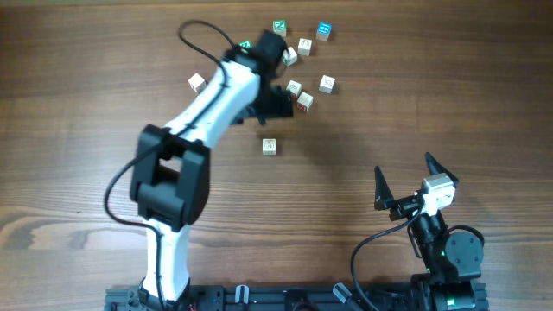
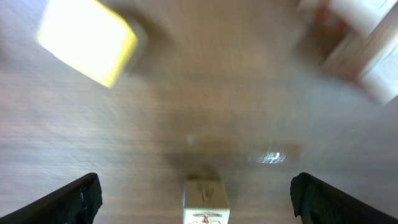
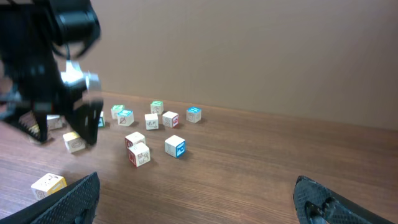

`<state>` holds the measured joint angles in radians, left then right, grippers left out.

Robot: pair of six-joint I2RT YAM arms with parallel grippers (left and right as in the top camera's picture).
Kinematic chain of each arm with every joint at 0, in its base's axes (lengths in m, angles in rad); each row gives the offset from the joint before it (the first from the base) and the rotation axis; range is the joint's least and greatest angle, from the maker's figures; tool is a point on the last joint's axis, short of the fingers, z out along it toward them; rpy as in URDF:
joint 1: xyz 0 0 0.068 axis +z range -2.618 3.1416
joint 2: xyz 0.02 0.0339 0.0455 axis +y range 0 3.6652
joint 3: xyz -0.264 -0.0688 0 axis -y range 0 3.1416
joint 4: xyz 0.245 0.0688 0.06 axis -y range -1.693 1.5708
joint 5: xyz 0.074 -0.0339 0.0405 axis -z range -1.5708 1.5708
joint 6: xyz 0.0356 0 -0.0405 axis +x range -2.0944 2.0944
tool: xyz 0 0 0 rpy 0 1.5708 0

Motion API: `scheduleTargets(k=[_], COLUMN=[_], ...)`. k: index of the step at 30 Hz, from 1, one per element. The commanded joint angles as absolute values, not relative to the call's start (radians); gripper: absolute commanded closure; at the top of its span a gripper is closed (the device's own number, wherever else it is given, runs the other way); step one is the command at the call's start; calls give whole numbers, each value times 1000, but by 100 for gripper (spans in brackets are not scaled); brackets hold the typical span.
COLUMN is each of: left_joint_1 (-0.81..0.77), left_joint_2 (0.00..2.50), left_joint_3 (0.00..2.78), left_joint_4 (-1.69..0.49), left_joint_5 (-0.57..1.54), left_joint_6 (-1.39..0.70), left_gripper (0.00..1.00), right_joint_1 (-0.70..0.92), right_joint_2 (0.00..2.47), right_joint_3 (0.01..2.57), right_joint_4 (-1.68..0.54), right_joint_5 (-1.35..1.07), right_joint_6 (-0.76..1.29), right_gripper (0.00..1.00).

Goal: Form a tower
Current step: 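Move the left gripper over the yellow-faced W block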

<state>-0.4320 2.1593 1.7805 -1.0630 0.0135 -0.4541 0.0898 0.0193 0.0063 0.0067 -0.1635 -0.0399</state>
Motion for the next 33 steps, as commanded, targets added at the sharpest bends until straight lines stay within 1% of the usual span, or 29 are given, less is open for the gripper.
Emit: scheduleTargets(k=[1, 2, 3, 4, 5, 8, 9, 10, 13, 15, 20, 24, 25, 26, 30, 33], left_joint_1=[-327, -305, -290, -279, -278, -279, -279, -279, -279, -279, -285, -301, -305, -308, -312, -312], left_joint_2=[2098, 2098, 2102, 2106, 2111, 2130, 2130, 2131, 2131, 2132, 2132, 2133, 2134, 2134, 2136, 2140], left_joint_3=[1847, 1846, 1846, 1846, 1846, 1832, 1804, 1783, 1718, 1670, 1585, 1554, 1552, 1552, 1551, 1550], left_joint_4=[-990, -957, -928, -891, -867, -886, -886, -886, -867, -834, -719, -674, -658, -646, -635, -651], left_joint_5=[2, 2, 2, 2, 2, 2, 2, 2, 10, 10, 10, 10, 10, 10, 10, 10], left_joint_6=[-452, -448, -448, -409, -341, -194, -159, -151, -108, -108, -108, -108, -108, -108, -112, -112], left_gripper=[2, 13, 29, 49, 57, 51, 42, 36, 32, 31, 30, 29, 29, 30, 41, 46], right_joint_1=[88, 88, 88, 88, 89, 88, 88, 89, 88, 89, 89, 88, 88, 89, 88, 88], right_joint_2=[14, 14, 14, 14, 14, 14, 14, 14, 14, 14, 14, 14, 14, 14, 14, 14], right_joint_3=[6, 6, 6, 6, 6, 6, 6, 6, 6, 6, 6, 6, 6, 6, 6, 6], right_joint_4=[9, 10, 10, 10, 10, 9, 10, 10, 10, 10, 10, 10, 10, 10, 10, 10], right_joint_5=[-150, -150, -150, -150, -150, -150, -150, -150, -150, -150, -150, -150, -150, -150, -150, -150], right_joint_6=[-50, -50, -50, -50, -50, -51, -50, -50, -50, -50, -50, -50, -50, -50, -50, -50], right_gripper=[0, 0, 0, 0, 0, 0, 0, 0, 0, 0, 0, 0, 2, 0, 0, 0])
